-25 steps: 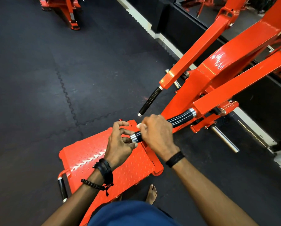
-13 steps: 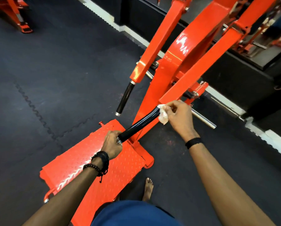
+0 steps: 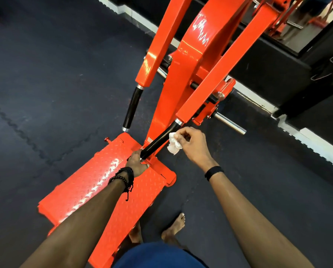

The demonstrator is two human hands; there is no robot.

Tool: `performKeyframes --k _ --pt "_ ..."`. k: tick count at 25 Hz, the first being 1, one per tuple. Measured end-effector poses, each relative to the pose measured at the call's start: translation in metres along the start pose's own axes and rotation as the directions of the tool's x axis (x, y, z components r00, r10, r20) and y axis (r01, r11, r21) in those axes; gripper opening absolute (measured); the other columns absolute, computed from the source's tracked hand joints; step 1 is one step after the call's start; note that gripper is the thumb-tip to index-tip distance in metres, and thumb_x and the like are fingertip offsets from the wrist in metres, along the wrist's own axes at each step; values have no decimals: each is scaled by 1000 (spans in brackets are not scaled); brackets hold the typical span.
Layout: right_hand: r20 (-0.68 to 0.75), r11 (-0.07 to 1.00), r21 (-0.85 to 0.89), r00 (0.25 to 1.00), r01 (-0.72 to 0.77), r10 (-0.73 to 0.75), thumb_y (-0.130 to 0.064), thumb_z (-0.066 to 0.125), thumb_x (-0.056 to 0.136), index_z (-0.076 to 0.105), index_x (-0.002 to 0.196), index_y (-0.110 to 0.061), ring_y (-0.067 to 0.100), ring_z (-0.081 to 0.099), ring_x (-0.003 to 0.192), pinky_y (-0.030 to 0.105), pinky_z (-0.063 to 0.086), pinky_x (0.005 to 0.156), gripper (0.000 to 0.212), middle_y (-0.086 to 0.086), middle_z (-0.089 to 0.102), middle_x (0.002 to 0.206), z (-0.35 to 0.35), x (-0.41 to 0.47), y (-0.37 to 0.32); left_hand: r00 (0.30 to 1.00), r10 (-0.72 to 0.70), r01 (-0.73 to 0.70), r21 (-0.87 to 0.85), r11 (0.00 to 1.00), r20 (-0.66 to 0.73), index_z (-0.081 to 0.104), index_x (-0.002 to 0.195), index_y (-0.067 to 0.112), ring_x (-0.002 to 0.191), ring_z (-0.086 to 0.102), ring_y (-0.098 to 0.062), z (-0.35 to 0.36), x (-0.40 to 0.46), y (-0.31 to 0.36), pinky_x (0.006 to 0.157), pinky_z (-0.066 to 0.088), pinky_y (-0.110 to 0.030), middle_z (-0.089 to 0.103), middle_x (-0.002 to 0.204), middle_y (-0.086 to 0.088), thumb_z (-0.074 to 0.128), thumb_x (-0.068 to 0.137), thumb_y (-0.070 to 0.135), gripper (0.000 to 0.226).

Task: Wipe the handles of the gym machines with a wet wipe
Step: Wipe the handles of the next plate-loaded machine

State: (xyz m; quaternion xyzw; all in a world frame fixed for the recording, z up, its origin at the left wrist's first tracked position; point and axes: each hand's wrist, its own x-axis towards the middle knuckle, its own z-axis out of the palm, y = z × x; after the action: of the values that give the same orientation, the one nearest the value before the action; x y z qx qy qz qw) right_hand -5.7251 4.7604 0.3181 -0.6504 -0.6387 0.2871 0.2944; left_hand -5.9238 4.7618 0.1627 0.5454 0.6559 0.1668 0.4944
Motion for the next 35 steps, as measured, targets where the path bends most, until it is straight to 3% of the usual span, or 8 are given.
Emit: performKeyframes --k 3,8,12,16,20,23,27,35 --pt "-5 998 25 998 -60 60 -15 67 90 70 84 -16 10 61 78 22 49 70 7 -2 68 85 -9 -9 12 1000 -6 7 -44 999 30 50 136 15 117 54 -23 10 12 -4 100 44 -34 57 126 -2 76 76 1 67" --pt "-52 991 81 993 -103 107 -15 68 89 70 82 -16 17 65 80 35 54 74 7 2 69 86 -33 -17 32 988 -96 113 -141 984 122 52 128 19 88 58 -24 18 29 13 74 47 -36 61 101 -9 69 84 -3 52" --pt "-107 982 146 985 -118 134 -16 68 89 69 81 -19 17 65 81 35 55 75 9 0 70 86 -61 -16 56 961 -185 219 -162 962 204 32 152 24 97 62 -30 35 29 26 77 49 -41 57 135 -6 68 89 5 75" --pt "-125 972 199 981 -122 149 -18 68 89 71 84 -16 15 65 79 33 54 74 7 1 70 86 -88 -8 86 981 -9 38 -149 988 192 29 153 9 137 43 -21 91 6 60 114 36 -42 41 152 -5 74 84 1 83" --pt "-190 966 246 973 -82 131 -15 68 89 71 83 -16 7 60 73 25 48 71 7 -2 70 82 -146 1 134 972 114 -75 -186 980 205 48 141 12 72 62 -2 159 3 145 76 50 -28 70 101 3 74 84 4 63" --pt "-270 959 271 949 -89 164 -14 66 90 71 84 -12 13 64 78 27 52 72 7 1 71 84 -207 6 182 958 223 -186 -200 962 181 59 126 17 73 61 -12 211 16 217 67 47 -25 63 124 -3 74 86 8 44" --pt "-318 884 449 901 -130 294 -17 59 97 62 91 -6 27 71 86 47 61 59 13 14 68 94 -288 6 240 914 358 -323 -188 927 193 63 113 22 59 59 3 276 39 299 61 44 -18 69 115 -5 75 84 8 34" --pt "-342 856 511 894 -80 288 -16 64 95 65 89 -7 25 63 52 42 56 48 12 19 70 81 -386 62 318 913 383 -354 -192 915 142 67 97 30 73 65 -5 341 95 386 64 46 -14 72 96 4 76 75 19 25"
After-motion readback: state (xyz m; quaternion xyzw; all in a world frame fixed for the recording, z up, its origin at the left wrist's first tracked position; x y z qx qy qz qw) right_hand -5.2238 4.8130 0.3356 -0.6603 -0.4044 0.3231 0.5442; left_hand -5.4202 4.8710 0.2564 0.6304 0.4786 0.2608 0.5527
